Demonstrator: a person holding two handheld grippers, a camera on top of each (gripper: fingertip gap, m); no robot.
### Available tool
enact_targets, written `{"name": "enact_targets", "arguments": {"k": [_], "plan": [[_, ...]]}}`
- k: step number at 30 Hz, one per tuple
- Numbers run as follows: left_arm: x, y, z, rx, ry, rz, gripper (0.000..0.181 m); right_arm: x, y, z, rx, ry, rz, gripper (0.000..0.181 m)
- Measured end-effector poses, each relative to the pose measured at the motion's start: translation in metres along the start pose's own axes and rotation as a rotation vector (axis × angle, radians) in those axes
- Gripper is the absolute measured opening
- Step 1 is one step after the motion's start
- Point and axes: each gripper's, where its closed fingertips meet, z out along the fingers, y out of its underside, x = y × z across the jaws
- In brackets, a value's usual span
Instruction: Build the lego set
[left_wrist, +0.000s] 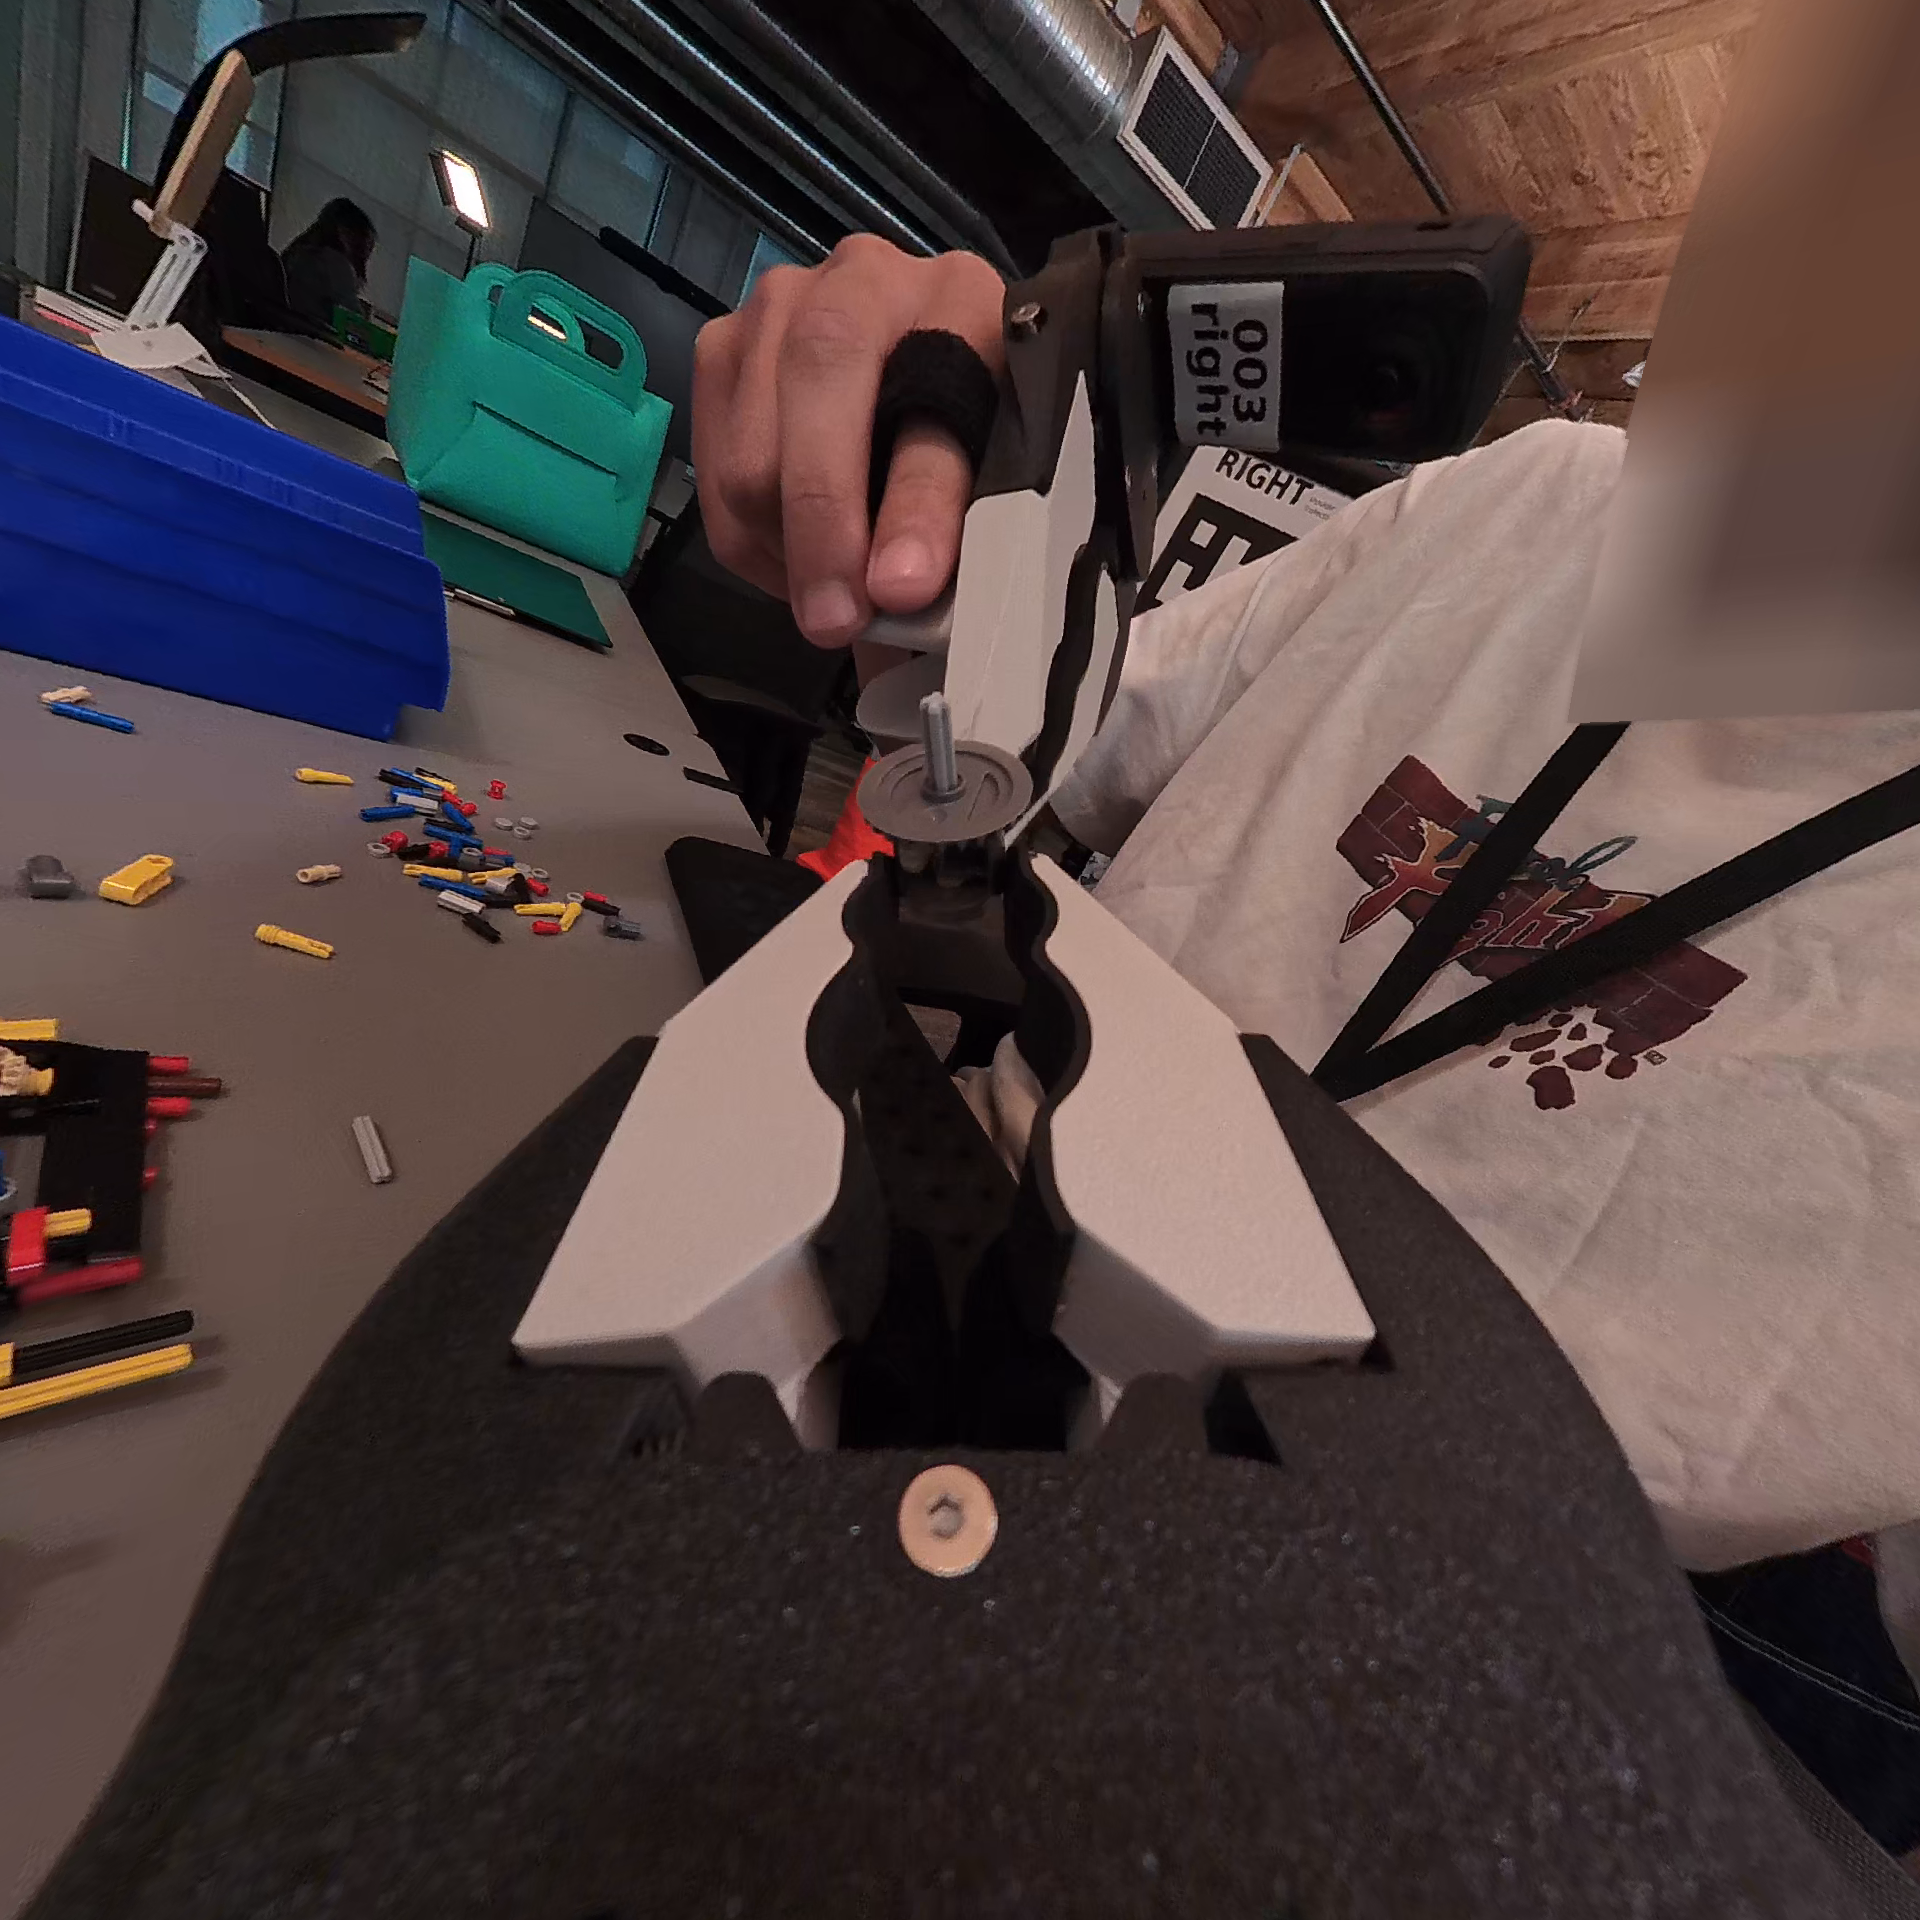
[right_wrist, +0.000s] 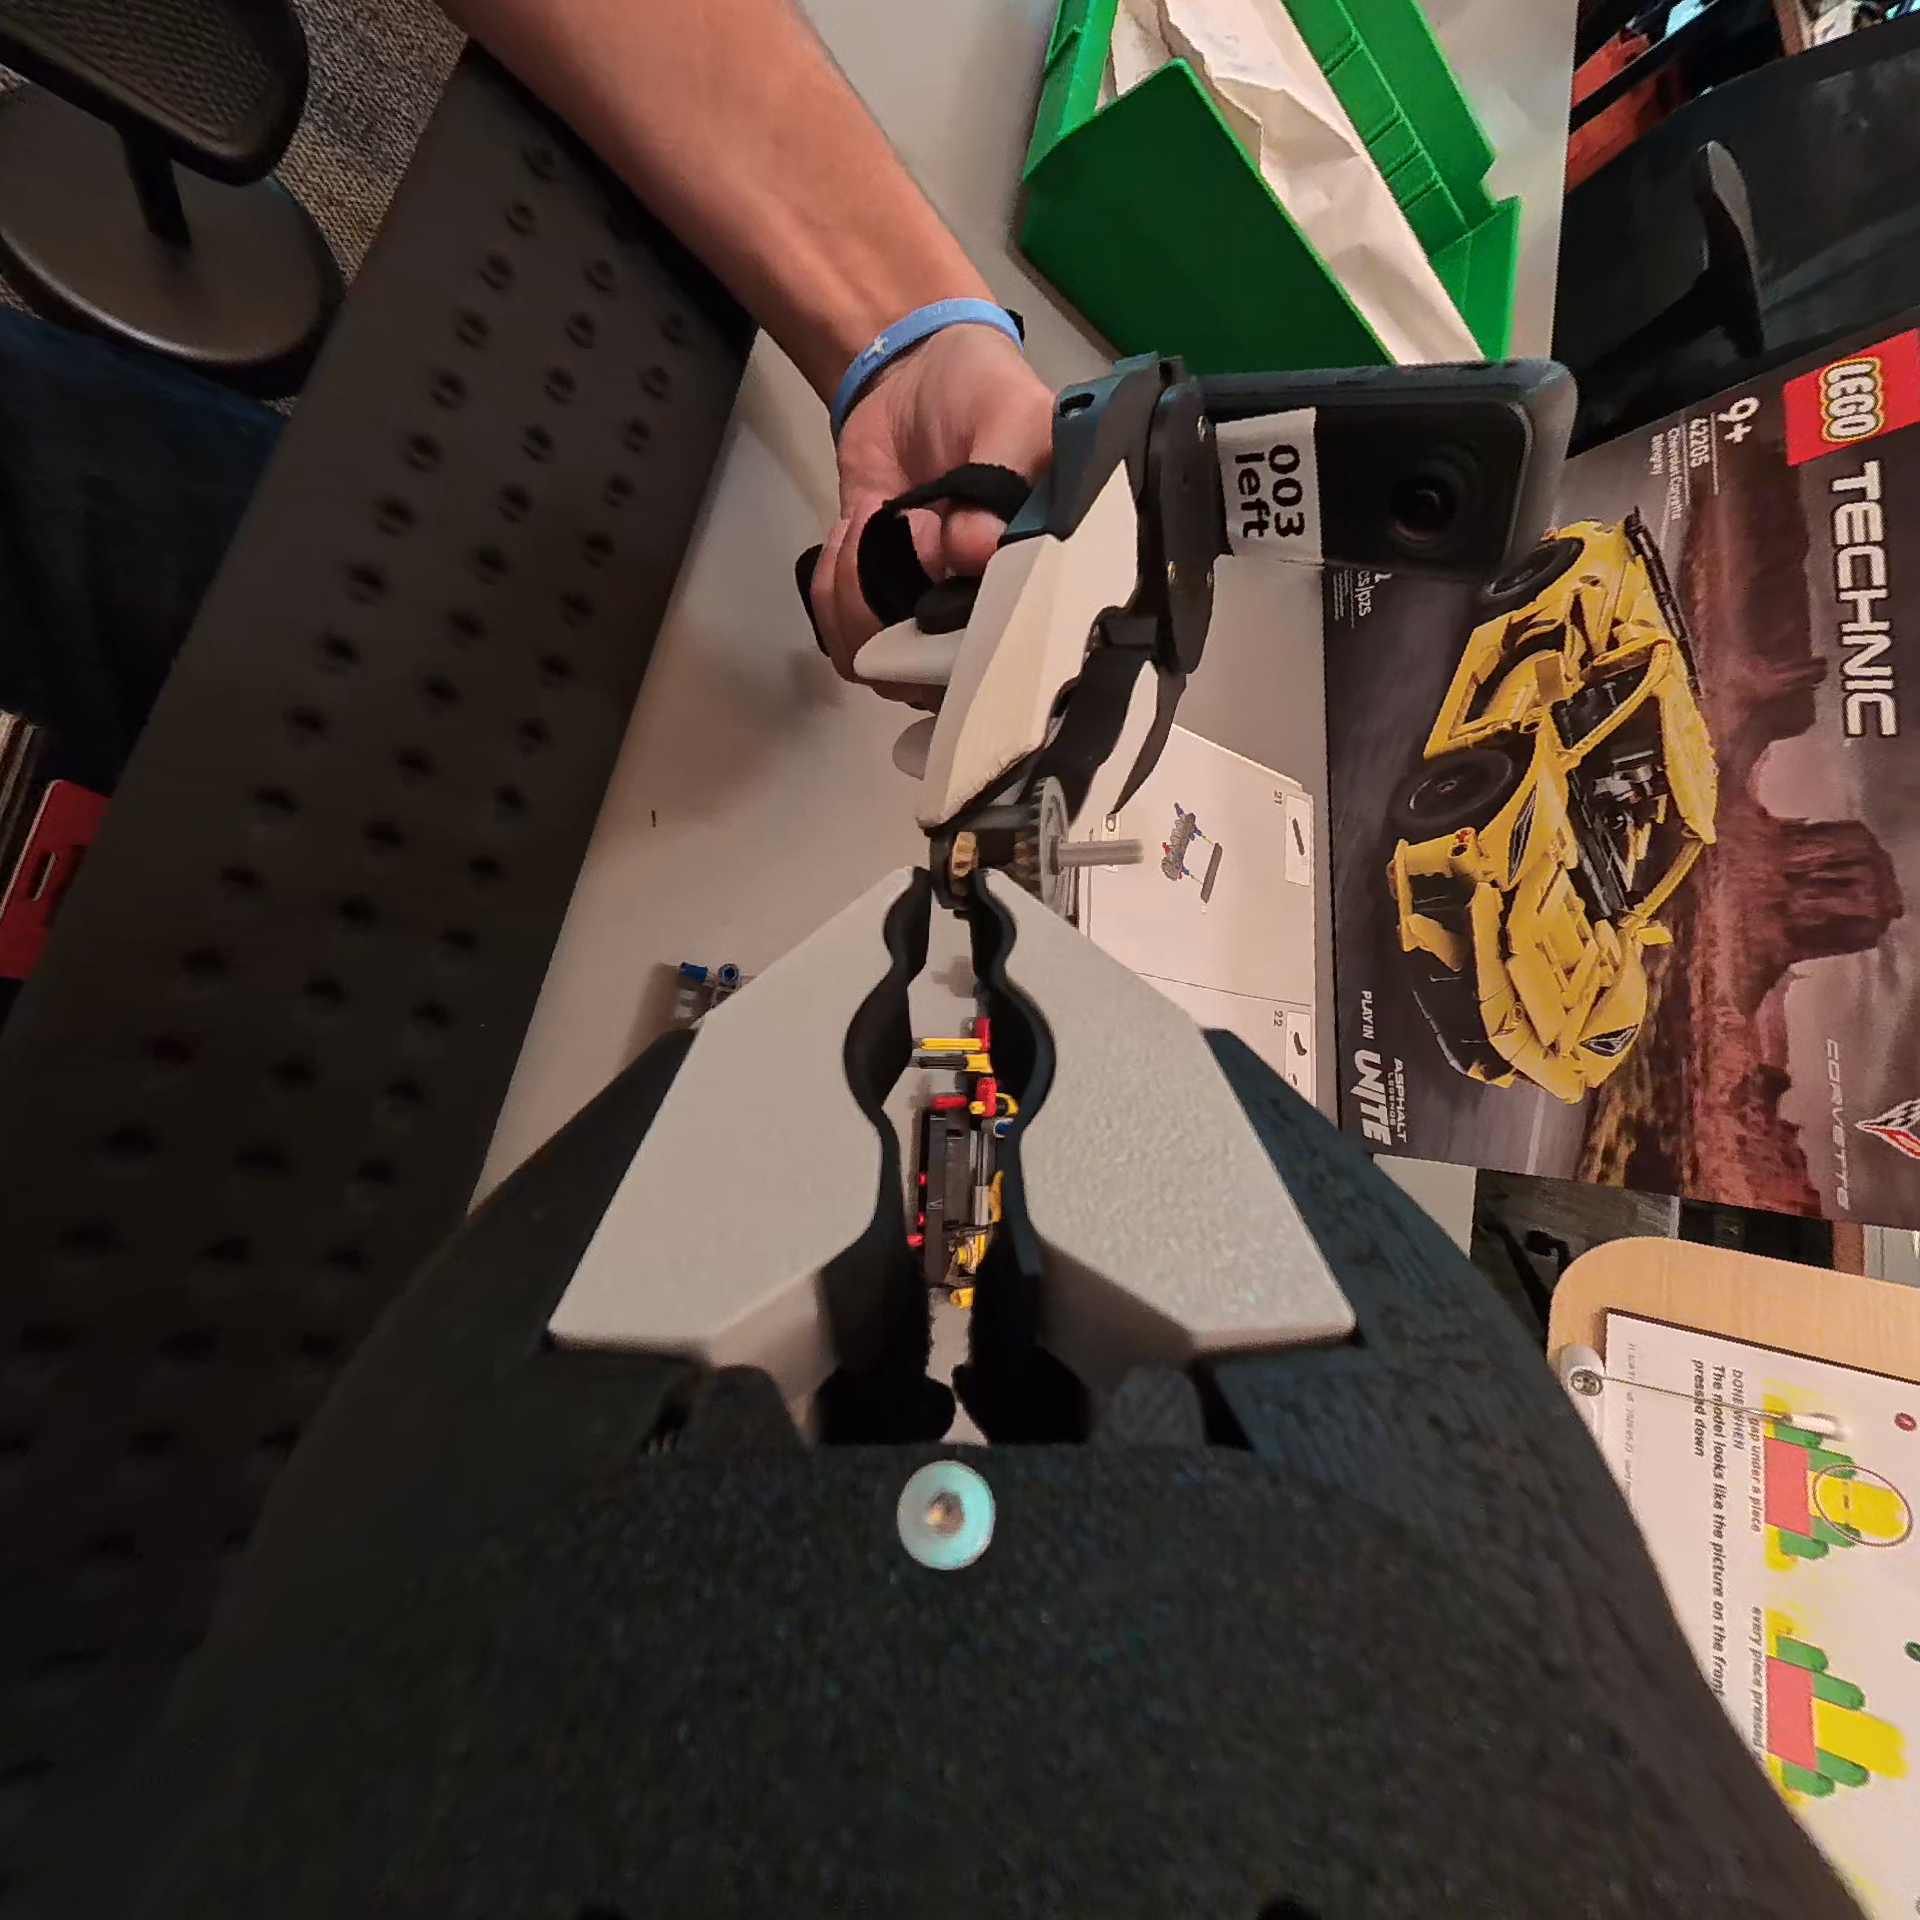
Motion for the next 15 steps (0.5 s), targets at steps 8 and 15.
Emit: {"name": "enact_targets", "arguments": {"k": [8,15], "plan": [[0.0,-0.008,-0.005,0.046,0.008,-0.015,0.018,0.01,-0.003,-0.001,0.015,0.075,-0.039,0.006],[-0.002,-0.008,-0.006,0.042,0.0,-0.02,0.019,0.015,0.0,-0.002,-0.015,0.138,-0.103,0.0]]}}
